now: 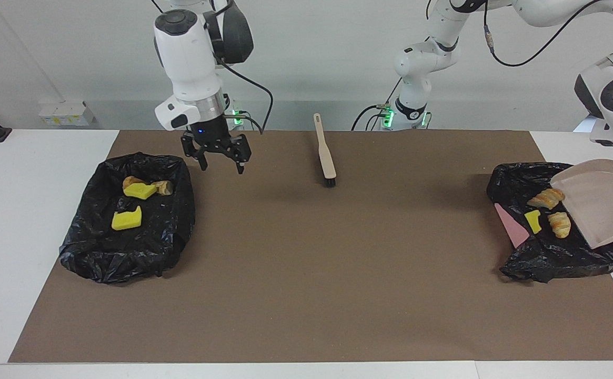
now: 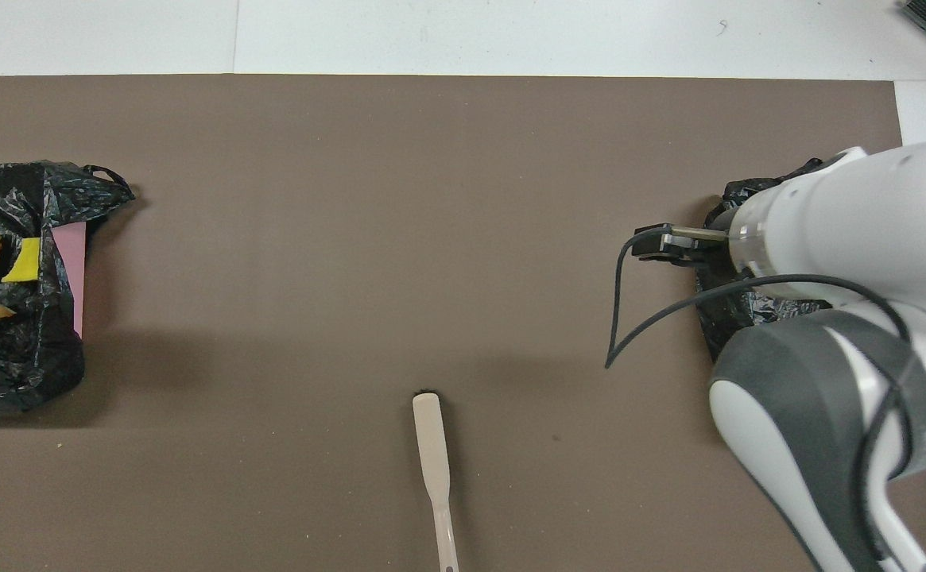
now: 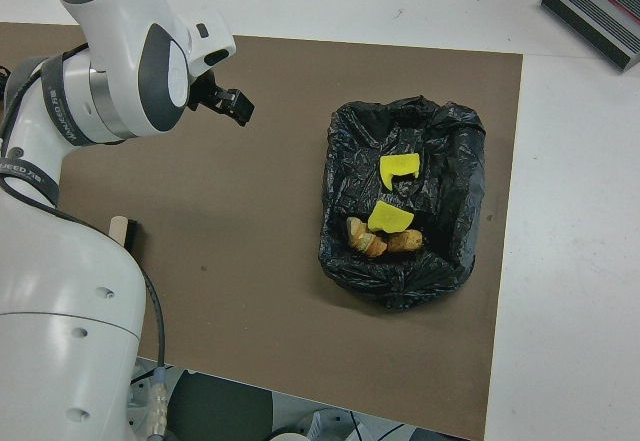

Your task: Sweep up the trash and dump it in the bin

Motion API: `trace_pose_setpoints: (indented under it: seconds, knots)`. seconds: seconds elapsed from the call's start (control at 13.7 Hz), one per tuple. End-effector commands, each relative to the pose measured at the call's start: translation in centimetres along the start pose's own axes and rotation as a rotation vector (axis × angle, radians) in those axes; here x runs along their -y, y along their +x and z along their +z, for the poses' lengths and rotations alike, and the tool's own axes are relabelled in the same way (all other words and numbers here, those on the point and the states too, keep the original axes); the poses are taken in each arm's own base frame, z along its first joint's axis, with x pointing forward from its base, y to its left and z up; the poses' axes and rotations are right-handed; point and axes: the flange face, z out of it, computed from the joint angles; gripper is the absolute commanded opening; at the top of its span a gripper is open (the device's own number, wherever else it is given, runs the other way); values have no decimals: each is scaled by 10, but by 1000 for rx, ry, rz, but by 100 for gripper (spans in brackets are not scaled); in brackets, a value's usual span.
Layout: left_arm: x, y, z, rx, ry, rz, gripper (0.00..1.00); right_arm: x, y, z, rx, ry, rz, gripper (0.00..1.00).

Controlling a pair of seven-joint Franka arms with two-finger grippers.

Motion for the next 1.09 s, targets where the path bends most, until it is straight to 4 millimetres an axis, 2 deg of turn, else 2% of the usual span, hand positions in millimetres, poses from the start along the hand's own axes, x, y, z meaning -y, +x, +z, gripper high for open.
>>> trace_pose_setpoints:
  seconds: [0.0, 0.07, 0.15, 0.22, 0.36, 0.51, 0.58, 0.73, 0.8, 0.95, 1.02]
  knots:
    - [-8, -23, -18, 52, -61, -35, 0, -33, 14, -39, 10, -45, -18, 100]
    - [-11, -24, -20, 60, -89, -36, 0, -52, 19, -49, 21, -55, 10, 100]
    - [-11, -23, -28, 73, -104, -32, 0, -63, 20, -51, 39, -62, 30, 100]
    - [-9, -22, -47, 81, -109, -36, 0, -65, 20, -52, 42, -67, 33, 100]
    - [-12, -11, -60, 52, -160, -53, 0, -63, 19, -52, 49, -85, 24, 100]
    - [-13, 3, -74, -32, -157, -76, 0, -56, 17, -65, 30, -80, 12, 100]
    - [-14, 11, -80, -59, -160, -86, 0, -56, 16, -65, 34, -81, 12, 100]
    - [-14, 17, -84, -96, -170, -134, 0, -63, 11, -67, 58, -73, 25, 100]
    - [-14, 15, -84, -92, -166, -138, 0, -59, 4, -69, 70, -77, 11, 100]
    - [-14, 6, -78, -24, -154, -135, 0, -57, -5, -62, 99, -86, 3, 100]
    - [-14, 0, -76, 32, -152, -127, 0, -62, -5, -60, 102, -86, 10, 100]
